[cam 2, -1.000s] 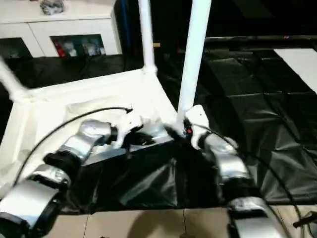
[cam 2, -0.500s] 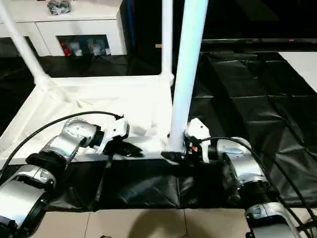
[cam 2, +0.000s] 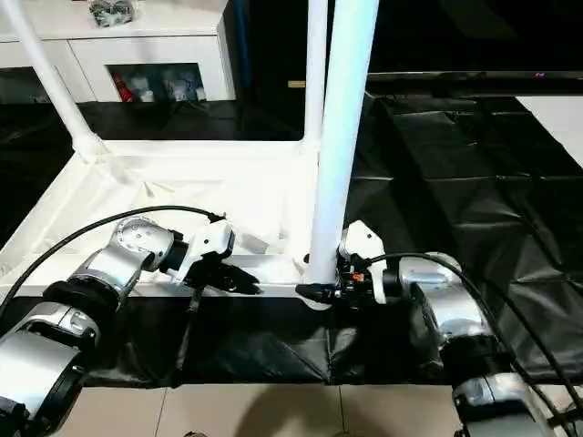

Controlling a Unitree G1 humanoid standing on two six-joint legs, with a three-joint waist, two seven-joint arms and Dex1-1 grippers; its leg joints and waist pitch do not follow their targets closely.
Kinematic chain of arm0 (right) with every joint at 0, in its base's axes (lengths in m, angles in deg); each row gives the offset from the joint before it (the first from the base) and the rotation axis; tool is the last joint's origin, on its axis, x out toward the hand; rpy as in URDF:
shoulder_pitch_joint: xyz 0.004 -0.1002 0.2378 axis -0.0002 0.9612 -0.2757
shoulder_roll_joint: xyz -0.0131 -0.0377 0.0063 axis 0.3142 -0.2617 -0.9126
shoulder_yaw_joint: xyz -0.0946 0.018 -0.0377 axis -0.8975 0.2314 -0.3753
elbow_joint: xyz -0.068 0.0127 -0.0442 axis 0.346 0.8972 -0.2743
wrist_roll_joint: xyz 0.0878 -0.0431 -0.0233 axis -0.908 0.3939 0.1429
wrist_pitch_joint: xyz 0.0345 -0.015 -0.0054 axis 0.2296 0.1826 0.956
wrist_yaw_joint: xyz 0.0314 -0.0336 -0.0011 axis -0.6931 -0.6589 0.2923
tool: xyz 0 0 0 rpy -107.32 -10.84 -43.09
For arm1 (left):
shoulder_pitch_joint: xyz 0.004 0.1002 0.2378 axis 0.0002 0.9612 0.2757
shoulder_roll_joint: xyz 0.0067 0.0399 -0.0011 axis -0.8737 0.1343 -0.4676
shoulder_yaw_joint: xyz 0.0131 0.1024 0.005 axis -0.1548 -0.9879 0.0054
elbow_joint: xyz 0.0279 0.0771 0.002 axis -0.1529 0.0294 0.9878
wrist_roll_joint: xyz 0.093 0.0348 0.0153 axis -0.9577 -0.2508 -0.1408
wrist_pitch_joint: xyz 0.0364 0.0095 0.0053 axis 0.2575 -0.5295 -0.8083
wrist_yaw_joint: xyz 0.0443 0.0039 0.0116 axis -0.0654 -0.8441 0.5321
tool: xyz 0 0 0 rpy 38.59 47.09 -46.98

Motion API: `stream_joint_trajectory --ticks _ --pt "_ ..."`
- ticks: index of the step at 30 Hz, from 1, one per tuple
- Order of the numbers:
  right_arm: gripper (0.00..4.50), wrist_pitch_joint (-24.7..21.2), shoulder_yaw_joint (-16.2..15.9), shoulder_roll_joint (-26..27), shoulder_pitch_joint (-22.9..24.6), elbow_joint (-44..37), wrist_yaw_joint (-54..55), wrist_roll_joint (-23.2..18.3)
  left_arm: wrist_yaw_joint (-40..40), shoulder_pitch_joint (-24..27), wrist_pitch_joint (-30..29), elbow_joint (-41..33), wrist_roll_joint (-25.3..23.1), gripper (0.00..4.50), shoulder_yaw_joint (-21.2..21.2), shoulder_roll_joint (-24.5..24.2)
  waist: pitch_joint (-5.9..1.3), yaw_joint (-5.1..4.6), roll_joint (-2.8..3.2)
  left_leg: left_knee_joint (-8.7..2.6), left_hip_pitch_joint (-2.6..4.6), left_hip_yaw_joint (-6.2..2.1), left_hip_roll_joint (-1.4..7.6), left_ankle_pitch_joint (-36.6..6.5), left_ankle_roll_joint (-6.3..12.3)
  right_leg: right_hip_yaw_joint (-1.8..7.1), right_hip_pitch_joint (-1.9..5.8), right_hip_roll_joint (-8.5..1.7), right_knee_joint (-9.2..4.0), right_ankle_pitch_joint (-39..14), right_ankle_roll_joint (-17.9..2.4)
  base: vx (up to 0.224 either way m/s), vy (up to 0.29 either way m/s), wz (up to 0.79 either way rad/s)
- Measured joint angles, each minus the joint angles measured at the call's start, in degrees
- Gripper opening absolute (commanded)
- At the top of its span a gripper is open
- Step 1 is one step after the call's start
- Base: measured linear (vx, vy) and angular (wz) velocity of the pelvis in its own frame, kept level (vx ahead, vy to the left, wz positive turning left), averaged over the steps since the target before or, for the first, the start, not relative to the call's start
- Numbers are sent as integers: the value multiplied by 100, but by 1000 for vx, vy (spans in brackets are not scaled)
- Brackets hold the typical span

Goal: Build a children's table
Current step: Rotate leg to tighten

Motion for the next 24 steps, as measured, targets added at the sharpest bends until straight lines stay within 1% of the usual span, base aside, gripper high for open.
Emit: stream_joint_trajectory --ticks 2,3,5,6,10,11,13,15,16,18,20,22,24 --pt "270 -6 117 184 30 38 512 59 293 -1 -146 -4 -34 0 35 56 -1 -23 -2 2 9 0 -1 1 0 3 8 0 0 1 -1 0 0 0" --pt "270 -9 247 387 25 104 1072 136 636 -20 -272 -5 -100 0 66 123 -3 -68 -8 4 13 -1 -2 1 -1 5 8 0 -1 0 0 0 0 0" --pt "269 -26 399 603 3 188 1768 242 1052 -56 -458 -13 -174 0 86 258 -3 -107 -8 4 17 -1 -9 1 -1 11 10 -2 -8 -18 30 0 0 0" --pt "269 -65 508 725 -39 282 2156 262 1279 -59 -572 -26 -196 0 112 362 -3 -143 -11 6 19 -1 -13 1 -1 14 12 -4 -11 -23 38 0 0 0" --pt "269 -290 912 1204 -232 557 3539 300 2010 -88 -928 -43 -254 0 191 777 -11 -238 -21 6 26 -2 -19 1 -1 15 22 -8 -20 -25 40 0 0 0" --pt "269 -321 974 1304 -307 631 3886 368 2180 -109 -1011 -42 -266 0 192 868 -12 -261 -25 7 28 -5 -21 1 -1 13 22 -8 -23 -25 41 0 0 0" --pt "269 -325 996 1457 -491 807 4474 515 2436 -117 -1098 -42 -274 0 192 1005 -17 -339 -10 5 27 -17 -21 1 -1 2 24 -6 -42 -27 43 0 0 0" --pt "269 -288 995 1501 -507 826 4735 635 2526 -116 -1122 -42 -277 0 192 1085 -23 -388 7 -4 27 -18 -24 1 -1 1 30 -6 -51 -26 43 0 0 0" --pt "269 -257 992 1517 -506 827 4806 715 2545 -116 -1122 -43 -282 0 192 1095 -24 -397 10 -5 26 -18 -24 1 -1 1 31 -6 -51 -26 43 0 0 0" --pt "339 -209 987 1522 -502 827 4832 744 2545 -115 -1119 -57 -285 0 192 1094 -24 -402 13 -6 23 -20 -24 1 -1 0 32 -6 -51 -26 43 0 0 0" --pt "339 -158 978 1521 -499 834 4833 755 2538 -107 -1102 -85 -283 0 188 1095 -22 -400 16 -6 8 -22 -24 1 -1 -1 26 -6 -51 -26 43 0 0 0" --pt "375 -99 943 1436 -482 824 4719 753 2505 -79 -1021 -119 -279 0 184 1091 -20 -390 17 -6 -9 -21 -24 1 -1 2 18 -6 -51 -24 39 0 0 0" --pt "383 -44 857 1263 -460 813 4337 733 2399 -32 -907 -156 -264 0 175 1045 -20 -387 18 -6 -12 -20 -23 1 -1 0 19 -6 -50 -15 26 0 0 0"
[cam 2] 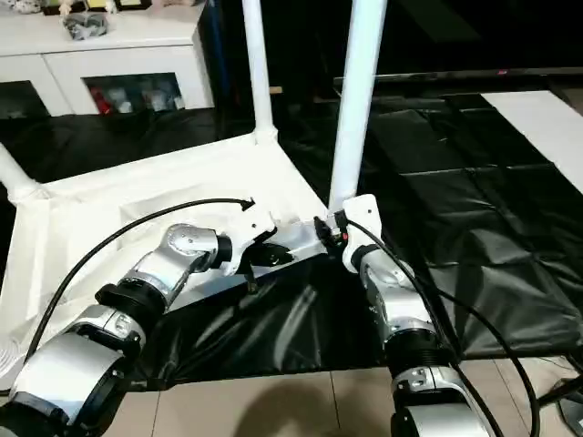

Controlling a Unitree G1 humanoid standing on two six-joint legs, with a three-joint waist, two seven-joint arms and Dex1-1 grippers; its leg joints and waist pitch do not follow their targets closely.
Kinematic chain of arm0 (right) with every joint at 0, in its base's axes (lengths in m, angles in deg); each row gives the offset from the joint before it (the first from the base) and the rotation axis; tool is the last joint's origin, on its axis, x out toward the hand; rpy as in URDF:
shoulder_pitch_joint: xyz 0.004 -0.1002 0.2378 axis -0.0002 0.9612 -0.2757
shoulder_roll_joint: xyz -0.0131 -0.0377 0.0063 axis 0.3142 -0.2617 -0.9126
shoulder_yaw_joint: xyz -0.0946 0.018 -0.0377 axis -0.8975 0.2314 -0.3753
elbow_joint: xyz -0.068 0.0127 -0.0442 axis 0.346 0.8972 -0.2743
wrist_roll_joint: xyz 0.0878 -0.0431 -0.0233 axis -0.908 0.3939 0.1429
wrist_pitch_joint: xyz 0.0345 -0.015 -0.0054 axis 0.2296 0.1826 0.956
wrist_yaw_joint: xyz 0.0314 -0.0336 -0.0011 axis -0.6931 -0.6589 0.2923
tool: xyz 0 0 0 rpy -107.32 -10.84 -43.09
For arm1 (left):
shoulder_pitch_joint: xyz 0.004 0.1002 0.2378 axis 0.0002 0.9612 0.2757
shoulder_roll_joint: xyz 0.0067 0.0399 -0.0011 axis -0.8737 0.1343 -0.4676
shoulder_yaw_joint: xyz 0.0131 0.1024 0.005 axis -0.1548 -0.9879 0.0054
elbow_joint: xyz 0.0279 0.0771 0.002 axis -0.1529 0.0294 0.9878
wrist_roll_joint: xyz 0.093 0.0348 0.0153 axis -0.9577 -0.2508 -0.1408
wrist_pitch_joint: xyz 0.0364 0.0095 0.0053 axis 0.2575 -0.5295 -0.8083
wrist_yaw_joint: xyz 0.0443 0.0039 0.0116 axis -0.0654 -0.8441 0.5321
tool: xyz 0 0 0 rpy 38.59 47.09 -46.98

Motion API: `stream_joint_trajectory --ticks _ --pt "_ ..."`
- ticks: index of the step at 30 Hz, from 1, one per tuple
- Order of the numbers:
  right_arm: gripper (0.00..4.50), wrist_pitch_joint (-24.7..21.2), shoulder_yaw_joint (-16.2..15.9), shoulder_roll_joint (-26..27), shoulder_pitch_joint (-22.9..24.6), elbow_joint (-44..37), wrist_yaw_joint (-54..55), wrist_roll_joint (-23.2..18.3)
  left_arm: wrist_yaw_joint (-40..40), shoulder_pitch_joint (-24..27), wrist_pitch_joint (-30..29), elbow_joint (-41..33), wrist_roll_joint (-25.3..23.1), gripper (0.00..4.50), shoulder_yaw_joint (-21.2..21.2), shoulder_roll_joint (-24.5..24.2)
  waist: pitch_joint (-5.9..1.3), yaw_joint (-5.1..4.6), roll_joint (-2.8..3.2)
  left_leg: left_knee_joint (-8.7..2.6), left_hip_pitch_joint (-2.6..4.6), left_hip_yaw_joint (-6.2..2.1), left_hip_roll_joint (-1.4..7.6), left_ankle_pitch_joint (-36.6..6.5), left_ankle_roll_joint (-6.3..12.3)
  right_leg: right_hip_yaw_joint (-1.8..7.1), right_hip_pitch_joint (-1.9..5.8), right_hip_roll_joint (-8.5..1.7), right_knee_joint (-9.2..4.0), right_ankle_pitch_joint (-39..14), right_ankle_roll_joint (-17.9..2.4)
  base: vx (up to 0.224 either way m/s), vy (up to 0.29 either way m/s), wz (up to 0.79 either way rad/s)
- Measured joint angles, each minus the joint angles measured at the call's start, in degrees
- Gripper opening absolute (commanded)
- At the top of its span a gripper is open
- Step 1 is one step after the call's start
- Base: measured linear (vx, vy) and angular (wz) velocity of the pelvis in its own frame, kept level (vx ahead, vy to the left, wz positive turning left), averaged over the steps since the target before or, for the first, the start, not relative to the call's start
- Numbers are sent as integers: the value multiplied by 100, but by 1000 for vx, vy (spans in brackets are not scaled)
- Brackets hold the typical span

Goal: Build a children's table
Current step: Rotate leg to tighten

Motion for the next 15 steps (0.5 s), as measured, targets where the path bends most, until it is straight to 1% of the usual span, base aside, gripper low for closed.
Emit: stream_joint_trajectory --ticks 1,3,5,6,8,9,10,12,13,15 --pt "393 2 -12 -56 10 -25 -199 -26 -76 7 63 0 8 0 -21 -39 1 0 1 0 -1 0 1 0 0 -2 -1 0 1 12 -19 0 0 0" --pt "393 7 -72 -241 66 -113 -658 -104 -249 14 198 0 23 0 -51 -149 1 7 1 -1 -2 0 6 0 0 -6 -2 1 9 17 -26 0 0 0" --pt "393 21 -175 -504 204 -346 -1332 -211 -581 64 423 -9 92 0 -64 -324 1 35 1 -3 -4 1 12 -1 -1 -11 -4 2 22 14 -20 0 0 0" --pt "393 36 -284 -668 274 -472 -1766 -271 -820 79 562 -10 117 0 -78 -432 2 52 0 -14 -8 2 13 -2 -1 -15 -9 2 21 8 -13 0 0 0" --pt "393 45 -417 -893 362 -629 -2403 -375 -1157 80 724 -11 128 0 -102 -598 2 103 1 -20 -11 6 22 -2 1 -21 -17 7 22 5 -12 0 0 0" --pt "393 47 -485 -985 420 -719 -2724 -445 -1345 80 813 -11 129 0 -113 -682 2 160 1 -25 -11 8 24 2 9 -25 -21 8 26 2 -14 0 0 0" --pt "393 46 -531 -1040 427 -754 -2930 -495 -1458 80 846 -11 131 0 -114 -736 3 182 2 -25 -11 11 26 8 19 -25 -27 9 33 0 -16 0 0 0" --pt "393 48 -646 -1177 427 -805 -3359 -561 -1685 80 918 -6 146 0 -121 -822 3 210 2 -23 -10 13 27 12 25 -24 -29 9 39 -2 -16 0 0 0" --pt "376 54 -690 -1231 427 -813 -3518 -574 -1774 80 943 1 151 0 -133 -855 3 225 1 -22 -9 14 27 5 14 -21 -29 9 40 -2 -16 0 0 0" --pt "376 68 -777 -1340 415 -813 -3891 -593 -1971 79 1025 36 154 0 -181 -931 4 250 0 -17 -4 15 25 -4 -1 -12 -27 8 41 -2 -17 0 0 0"
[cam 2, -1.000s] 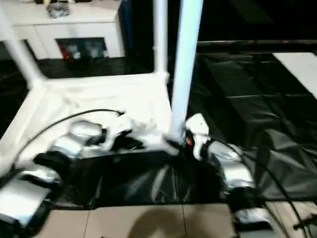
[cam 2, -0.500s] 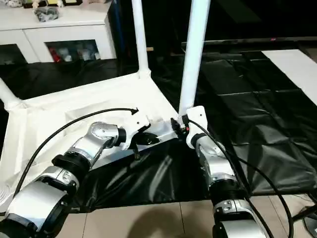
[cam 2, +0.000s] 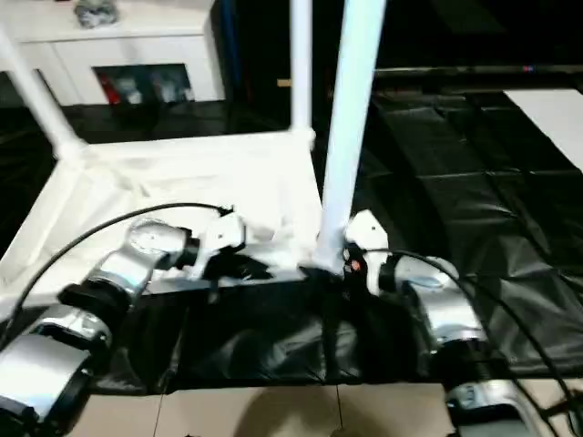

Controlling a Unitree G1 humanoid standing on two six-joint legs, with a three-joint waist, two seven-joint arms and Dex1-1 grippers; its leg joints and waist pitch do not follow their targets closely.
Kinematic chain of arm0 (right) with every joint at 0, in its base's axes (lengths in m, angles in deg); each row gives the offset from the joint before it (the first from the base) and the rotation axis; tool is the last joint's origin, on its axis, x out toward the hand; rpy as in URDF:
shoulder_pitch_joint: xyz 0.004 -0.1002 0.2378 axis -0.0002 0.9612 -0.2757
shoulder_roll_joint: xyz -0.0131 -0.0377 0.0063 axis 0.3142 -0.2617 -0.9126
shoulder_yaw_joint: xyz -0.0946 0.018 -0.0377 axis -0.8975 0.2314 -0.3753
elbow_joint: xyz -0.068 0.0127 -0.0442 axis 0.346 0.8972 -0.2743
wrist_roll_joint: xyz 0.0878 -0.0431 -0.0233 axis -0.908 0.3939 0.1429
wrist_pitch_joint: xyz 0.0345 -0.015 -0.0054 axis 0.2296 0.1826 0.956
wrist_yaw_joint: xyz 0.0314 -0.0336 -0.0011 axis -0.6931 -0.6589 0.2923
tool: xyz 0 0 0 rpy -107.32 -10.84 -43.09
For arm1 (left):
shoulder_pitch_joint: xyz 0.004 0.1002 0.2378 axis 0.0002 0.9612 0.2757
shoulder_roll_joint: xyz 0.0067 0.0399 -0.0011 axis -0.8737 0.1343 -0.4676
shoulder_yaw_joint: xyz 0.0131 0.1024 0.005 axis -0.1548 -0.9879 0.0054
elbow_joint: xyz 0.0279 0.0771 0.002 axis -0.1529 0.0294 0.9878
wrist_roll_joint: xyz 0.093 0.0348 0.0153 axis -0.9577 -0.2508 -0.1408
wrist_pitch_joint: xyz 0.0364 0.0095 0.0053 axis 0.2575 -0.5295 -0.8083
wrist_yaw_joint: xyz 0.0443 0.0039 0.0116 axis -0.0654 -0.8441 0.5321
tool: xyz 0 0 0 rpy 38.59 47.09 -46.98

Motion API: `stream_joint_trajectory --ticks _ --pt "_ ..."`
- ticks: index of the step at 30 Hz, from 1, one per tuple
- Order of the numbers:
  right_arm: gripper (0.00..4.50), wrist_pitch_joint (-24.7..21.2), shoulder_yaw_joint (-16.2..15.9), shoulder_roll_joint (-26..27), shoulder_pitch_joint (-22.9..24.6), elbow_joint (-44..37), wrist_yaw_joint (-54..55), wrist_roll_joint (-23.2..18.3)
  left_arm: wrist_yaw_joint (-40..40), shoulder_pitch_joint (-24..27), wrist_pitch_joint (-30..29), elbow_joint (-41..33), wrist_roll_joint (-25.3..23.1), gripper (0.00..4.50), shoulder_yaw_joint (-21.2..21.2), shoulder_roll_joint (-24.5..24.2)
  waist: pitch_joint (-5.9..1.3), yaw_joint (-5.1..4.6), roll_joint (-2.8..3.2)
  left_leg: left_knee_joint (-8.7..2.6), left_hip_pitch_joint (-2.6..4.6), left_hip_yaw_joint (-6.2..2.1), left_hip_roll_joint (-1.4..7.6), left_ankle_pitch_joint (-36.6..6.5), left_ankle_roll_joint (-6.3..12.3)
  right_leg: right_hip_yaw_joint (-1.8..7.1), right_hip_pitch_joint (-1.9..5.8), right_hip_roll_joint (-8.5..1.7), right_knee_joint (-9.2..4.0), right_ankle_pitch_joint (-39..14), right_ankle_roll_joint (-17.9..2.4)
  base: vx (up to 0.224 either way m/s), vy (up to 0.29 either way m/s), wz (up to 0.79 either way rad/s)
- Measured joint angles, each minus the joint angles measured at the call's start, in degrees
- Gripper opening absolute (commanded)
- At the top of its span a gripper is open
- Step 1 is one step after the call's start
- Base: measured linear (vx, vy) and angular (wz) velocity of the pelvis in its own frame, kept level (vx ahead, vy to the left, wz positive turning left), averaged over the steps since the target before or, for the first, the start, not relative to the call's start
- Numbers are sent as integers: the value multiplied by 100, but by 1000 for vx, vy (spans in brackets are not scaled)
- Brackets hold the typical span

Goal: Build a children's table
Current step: Rotate leg to tighten

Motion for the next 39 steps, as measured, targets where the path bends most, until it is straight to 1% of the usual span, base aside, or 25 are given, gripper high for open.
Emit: stream_joint_trajectory --ticks 1,2,3,6,7,8,11,14,20,23,25,27,29,33,36,37,38,39 --pt "363 0 -19 -19 -9 1 -106 0 -74 -4 36 26 9 0 -14 -26 5 2 -11 1 2 2 -1 0 0 4 1 0 2 0 0 0 0 0" --pt "363 0 -29 -29 -13 4 -197 0 -139 -8 59 36 16 0 -27 -48 8 11 -16 3 4 2 -1 1 -1 5 1 0 4 0 0 0 0 0" --pt "341 -1 -38 -32 -16 4 -280 0 -199 -9 72 43 22 0 -31 -71 11 23 -20 7 4 2 0 1 -1 6 2 0 6 0 0 0 0 0" --pt "336 -10 -101 -70 -48 8 -450 0 -368 -21 146 87 28 0 -44 -121 11 49 -20 9 6 4 -2 2 -1 13 2 0 7 1 -1 0 0 0" --pt "327 -10 -122 -87 -60 8 -501 0 -402 -22 160 91 32 0 -45 -132 12 58 -20 9 6 4 -2 2 -1 12 2 0 7 1 -1 0 0 0" --pt "301 -10 -135 -93 -68 8 -547 -3 -438 -25 169 98 35 0 -45 -142 13 64 -23 9 7 4 -1 1 -1 12 2 0 7 1 -1 0 0 0" --pt "282 -21 -189 -118 -85 8 -696 -46 -586 -54 174 177 78 0 -38 -164 14 73 -25 7 7 4 0 1 -1 9 2 0 8 1 -1 0 0 0" --pt "271 -21 -216 -119 -85 8 -754 -61 -651 -69 171 196 83 0 -37 -172 15 76 -27 7 6 4 0 1 -1 9 2 0 8 1 -1 0 0 0" --pt "268 -137 -155 -3 -16 -78 -671 -80 -663 -69 119 204 131 0 -19 -181 19 77 -35 8 8 4 0 2 -1 9 2 0 10 1 -1 0 0 0" --pt "267 -187 -82 118 30 -106 -341 -78 -506 -74 34 204 121 0 17 -156 19 61 -37 12 15 4 0 2 -1 12 3 1 16 3 -3 0 0 0" --pt "267 -193 17 307 40 -42 147 -29 -243 -80 -49 203 69 0 25 -132 22 45 -44 14 22 3 1 3 -1 12 7 1 16 8 -8 0 0 0" --pt "267 -207 220 651 29 97 952 46 187 -94 -231 171 -22 0 72 -74 19 -13 -48 16 28 2 -2 3 -2 17 7 1 14 8 -8 0 0 0" --pt "267 -273 337 858 9 161 1553 105 488 -79 -423 65 -99 0 77 19 18 -69 -52 18 32 1 -6 4 -3 22 13 0 6 5 -3 0 0 0" --pt "267 -431 615 1255 -216 510 2878 281 1243 -53 -940 -94 -180 0 87 398 -17 -149 -103 22 52 1 -15 4 -3 30 26 -3 -7 -13 25 0 0 0" --pt "267 -452 702 1439 -377 748 3591 398 1648 -54 -1185 -93 -203 0 124 641 -30 -242 -115 21 82 0 -17 3 -4 27 55 -4 -9 -18 33 0 0 0" --pt "267 -444 704 1467 -430 801 3722 451 1741 -55 -1230 -91 -205 0 131 693 -34 -253 -109 21 84 -2 -18 3 -4 25 58 -4 -10 -20 37 0 0 0" --pt "302 -403 707 1515 -455 845 3916 534 1858 -55 -1290 -89 -211 0 149 758 -37 -261 -104 20 85 -4 -19 3 -4 25 59 -5 -12 -22 40 0 0 0" --pt "323 -372 718 1560 -457 861 4103 600 1939 -56 -1335 -89 -218 0 169 804 -41 -270 -97 19 85 -6 -19 3 -4 24 59 -5 -12 -24 43 0 0 0"
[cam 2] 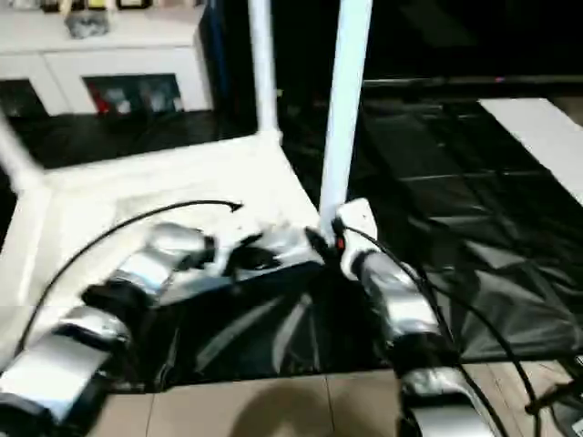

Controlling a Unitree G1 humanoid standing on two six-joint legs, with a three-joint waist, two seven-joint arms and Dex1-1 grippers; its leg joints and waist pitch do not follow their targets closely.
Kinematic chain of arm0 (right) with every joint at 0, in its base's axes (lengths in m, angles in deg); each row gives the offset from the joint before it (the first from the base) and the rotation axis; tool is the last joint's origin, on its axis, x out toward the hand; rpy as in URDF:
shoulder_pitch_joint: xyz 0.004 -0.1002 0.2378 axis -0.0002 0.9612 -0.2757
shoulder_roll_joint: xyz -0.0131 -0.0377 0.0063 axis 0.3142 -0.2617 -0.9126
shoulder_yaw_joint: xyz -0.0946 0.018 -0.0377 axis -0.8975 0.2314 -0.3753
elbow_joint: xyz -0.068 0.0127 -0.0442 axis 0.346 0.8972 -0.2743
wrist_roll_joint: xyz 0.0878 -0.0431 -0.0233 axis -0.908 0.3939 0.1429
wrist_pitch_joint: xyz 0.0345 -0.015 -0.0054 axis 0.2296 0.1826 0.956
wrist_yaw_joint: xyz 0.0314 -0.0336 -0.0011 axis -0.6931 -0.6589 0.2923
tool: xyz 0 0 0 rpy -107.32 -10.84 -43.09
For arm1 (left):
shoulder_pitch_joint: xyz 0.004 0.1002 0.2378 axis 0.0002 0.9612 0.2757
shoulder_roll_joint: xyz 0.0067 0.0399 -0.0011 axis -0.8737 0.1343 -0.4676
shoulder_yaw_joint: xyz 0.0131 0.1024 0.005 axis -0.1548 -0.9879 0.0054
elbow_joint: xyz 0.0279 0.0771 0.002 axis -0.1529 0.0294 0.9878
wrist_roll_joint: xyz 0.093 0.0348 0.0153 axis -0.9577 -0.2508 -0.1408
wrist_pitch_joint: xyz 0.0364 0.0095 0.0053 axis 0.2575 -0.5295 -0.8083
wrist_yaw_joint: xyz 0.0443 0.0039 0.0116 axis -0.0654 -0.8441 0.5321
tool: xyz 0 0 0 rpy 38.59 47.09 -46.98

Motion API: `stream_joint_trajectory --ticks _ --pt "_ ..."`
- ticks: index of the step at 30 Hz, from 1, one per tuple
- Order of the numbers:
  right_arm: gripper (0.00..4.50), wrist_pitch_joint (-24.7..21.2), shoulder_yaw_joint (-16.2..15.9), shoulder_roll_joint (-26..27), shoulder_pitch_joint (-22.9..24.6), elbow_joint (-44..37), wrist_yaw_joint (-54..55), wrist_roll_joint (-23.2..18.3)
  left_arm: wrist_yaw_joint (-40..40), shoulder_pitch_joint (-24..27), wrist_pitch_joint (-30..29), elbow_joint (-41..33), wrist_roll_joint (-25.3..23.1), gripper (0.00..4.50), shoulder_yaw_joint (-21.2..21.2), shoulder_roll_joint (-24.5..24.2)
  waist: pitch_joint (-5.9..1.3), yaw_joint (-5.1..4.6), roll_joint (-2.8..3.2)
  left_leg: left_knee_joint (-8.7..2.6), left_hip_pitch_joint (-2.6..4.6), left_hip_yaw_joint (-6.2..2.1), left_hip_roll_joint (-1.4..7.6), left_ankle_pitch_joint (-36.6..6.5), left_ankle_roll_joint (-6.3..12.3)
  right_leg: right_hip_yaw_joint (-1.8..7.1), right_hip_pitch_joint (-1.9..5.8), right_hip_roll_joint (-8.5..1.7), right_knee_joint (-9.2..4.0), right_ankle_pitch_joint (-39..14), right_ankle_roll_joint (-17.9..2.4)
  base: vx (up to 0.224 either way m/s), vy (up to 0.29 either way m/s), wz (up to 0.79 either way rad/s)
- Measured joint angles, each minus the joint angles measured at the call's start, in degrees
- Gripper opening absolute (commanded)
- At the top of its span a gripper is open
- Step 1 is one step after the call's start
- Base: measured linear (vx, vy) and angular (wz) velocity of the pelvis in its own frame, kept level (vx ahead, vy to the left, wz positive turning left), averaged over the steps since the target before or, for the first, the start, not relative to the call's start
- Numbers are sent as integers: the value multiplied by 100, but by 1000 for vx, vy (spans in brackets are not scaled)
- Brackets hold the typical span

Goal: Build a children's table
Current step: Rotate leg to tighten

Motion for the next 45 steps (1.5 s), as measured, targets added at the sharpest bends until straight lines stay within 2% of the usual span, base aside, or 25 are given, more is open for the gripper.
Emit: stream_joint_trajectory --ticks 8,12,14,17,21,28,31,45 --pt "373 141 -2 -5 -5 9 23 89 -29 8 25 -82 -31 0 -11 17 2 9 21 -6 -25 -7 -6 0 0 0 -6 -3 -2 -3 6 0 0 0" --pt "373 233 -112 -410 7 -52 -976 -76 -388 33 333 -96 55 0 -66 -143 7 11 36 -7 -80 -10 -3 0 0 -6 -45 -3 0 25 -39 0 0 0" --pt "373 269 -193 -638 70 -170 -1472 -146 -623 55 459 -95 107 0 -64 -276 6 25 42 -8 -80 -9 5 0 0 -14 -45 0 9 29 -43 0 0 0" --pt "373 324 -414 -964 248 -489 -2397 -272 -1135 79 637 -95 216 0 -62 -492 8 73 43 -35 -85 -7 18 0 1 -31 -55 8 7 20 -31 0 0 0" --pt "373 333 -621 -1270 370 -752 -3374 -454 -1733 88 881 -100 249 0 -102 -745 15 209 51 -41 -86 2 25 0 2 -37 -63 13 11 15 -27 0 0 0" --pt "313 233 -770 -1547 414 -813 -4502 -705 -2383 88 1112 -59 293 0 -222 -962 20 327 48 -27 -82 8 17 -1 -1 -13 -62 5 12 19 -32 0 0 0" --pt "278 230 -844 -1557 405 -812 -4711 -726 -2529 87 1154 -50 296 0 -261 -1023 20 343 48 -27 -76 8 17 0 -1 -13 -61 5 17 19 -33 0 0 0" --pt "266 221 -942 -1549 421 -851 -4854 -754 -2713 55 1227 102 327 0 -259 -1058 19 350 49 -27 -72 8 18 0 -1 -14 -57 6 20 19 -33 0 0 0"
